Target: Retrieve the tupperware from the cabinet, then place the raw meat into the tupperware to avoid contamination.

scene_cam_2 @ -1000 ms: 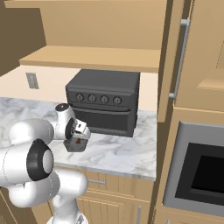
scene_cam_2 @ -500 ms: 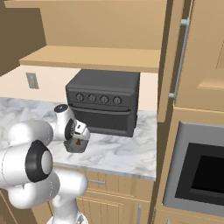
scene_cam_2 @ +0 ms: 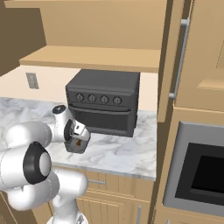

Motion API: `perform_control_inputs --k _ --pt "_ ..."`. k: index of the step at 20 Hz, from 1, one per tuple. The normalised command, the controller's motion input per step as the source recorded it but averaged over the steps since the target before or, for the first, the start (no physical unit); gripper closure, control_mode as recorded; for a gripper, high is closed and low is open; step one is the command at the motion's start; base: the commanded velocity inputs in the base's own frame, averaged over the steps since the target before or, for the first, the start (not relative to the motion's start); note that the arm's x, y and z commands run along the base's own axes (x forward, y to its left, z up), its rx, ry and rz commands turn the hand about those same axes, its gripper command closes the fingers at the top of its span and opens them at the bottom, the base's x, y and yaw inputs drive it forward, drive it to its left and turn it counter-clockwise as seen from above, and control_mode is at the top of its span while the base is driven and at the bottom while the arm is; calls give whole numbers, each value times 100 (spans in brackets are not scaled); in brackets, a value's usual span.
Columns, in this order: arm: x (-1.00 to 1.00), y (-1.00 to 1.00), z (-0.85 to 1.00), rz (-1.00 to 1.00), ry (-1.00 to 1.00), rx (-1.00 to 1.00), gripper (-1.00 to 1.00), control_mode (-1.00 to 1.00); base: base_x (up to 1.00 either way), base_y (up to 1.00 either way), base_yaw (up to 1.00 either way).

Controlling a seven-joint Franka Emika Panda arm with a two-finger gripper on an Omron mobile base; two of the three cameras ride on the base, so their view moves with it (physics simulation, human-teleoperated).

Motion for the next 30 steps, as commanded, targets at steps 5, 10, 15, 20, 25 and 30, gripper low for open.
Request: perform_control_inputs --k 5,10,15,20,25,30 --pt "-14 -6 25 -6 0 0 100 -100 0 0 0" --pt "-38 -14 43 -5 0 0 100 -100 0 0 0" --pt "-50 -9 38 -4 0 0 100 -100 0 0 0" --pt "-61 -26 30 -8 0 3 100 -100 0 0 0" --pt "-66 -40 28 -9 5 2 100 -100 0 0 0" --pt "-69 -48 33 -10 1 0 100 -100 0 0 0"
